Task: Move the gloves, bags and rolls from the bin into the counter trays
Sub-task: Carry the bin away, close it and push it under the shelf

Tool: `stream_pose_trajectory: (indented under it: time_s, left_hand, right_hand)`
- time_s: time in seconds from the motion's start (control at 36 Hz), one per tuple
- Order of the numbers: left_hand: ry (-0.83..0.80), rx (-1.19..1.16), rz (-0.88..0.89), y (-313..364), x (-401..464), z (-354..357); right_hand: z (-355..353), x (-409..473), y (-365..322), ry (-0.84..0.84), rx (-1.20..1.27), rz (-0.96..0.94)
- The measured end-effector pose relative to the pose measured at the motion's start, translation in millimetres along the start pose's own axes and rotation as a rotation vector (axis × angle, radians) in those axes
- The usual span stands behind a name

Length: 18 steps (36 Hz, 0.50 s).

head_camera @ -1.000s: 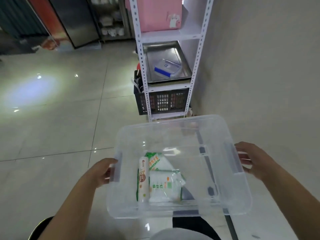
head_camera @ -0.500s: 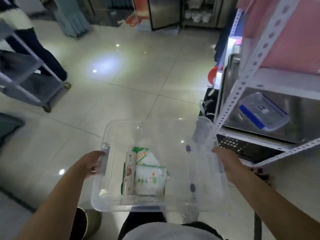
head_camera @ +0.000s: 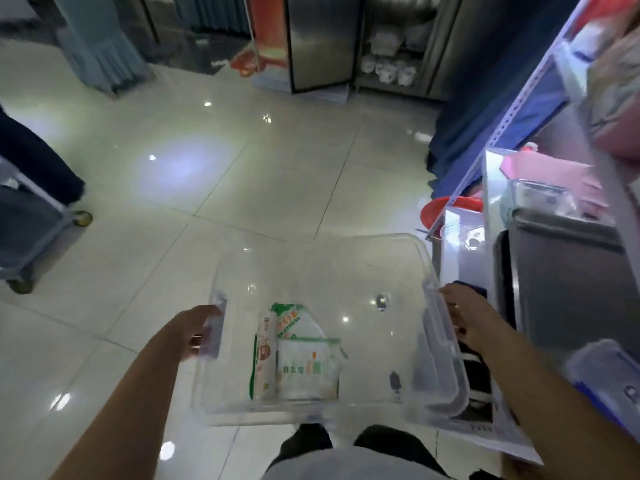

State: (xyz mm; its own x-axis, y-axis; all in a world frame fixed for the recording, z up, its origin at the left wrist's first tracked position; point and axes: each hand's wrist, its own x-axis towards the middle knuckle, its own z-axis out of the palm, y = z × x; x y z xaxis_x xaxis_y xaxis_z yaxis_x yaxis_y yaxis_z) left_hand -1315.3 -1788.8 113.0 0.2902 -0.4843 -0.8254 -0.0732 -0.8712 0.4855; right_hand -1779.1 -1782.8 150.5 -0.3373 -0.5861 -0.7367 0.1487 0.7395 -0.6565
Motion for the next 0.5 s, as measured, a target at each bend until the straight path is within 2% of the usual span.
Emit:
stream_pose_trajectory:
  time_s: [0.17,0.31,0.5]
  left_hand:
    - [-0.155,0.124,0.106,163.0,66.9,53.9]
    - [-0.246,0.269,0.169,295.4,120.7,120.1]
    - [-0.231,0.443,0.199,434.2,186.7,221.0]
  right_hand:
    - [-4.2,54.7,-72.4,0.184,0.164,0.041]
    - [-10.6,132.9,-119.2,0.306,0.287,0.057]
    - [-11.2,240.2,-160.8,0.381,0.484,0.143]
